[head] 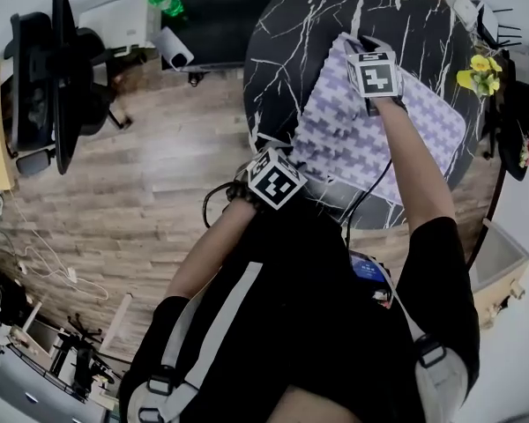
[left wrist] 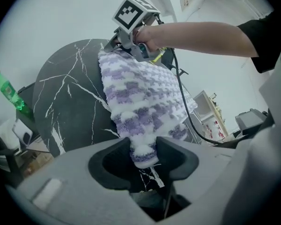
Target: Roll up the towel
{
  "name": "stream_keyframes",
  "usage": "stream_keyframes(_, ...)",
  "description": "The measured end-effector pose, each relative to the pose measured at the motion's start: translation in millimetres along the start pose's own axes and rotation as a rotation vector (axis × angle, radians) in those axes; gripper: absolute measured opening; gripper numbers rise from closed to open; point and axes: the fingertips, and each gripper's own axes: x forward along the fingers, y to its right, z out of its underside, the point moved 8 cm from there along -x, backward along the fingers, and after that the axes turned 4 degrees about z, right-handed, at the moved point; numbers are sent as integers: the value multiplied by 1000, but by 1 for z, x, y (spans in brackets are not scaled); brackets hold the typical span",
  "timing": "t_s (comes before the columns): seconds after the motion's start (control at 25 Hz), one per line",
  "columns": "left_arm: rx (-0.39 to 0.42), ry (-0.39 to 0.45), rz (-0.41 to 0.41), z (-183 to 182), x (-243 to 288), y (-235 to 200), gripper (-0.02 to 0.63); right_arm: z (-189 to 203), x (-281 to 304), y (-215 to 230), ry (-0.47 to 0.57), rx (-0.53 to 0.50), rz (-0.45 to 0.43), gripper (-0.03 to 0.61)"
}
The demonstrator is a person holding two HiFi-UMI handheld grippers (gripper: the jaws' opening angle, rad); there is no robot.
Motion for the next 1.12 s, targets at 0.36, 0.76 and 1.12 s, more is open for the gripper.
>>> stream_keyframes(0.36,-87,59,-132,7,-2,3,196,-23,-47,-29,167,0,24,136)
stream_keyframes(0.76,-84,56,-148,9,-2,5,210,0,-16,-38,-89,79,-12,232)
stream_keyframes(1.12,-129,69,-117,13,5,0,144,10,-11,-33,-57,89,-33,119)
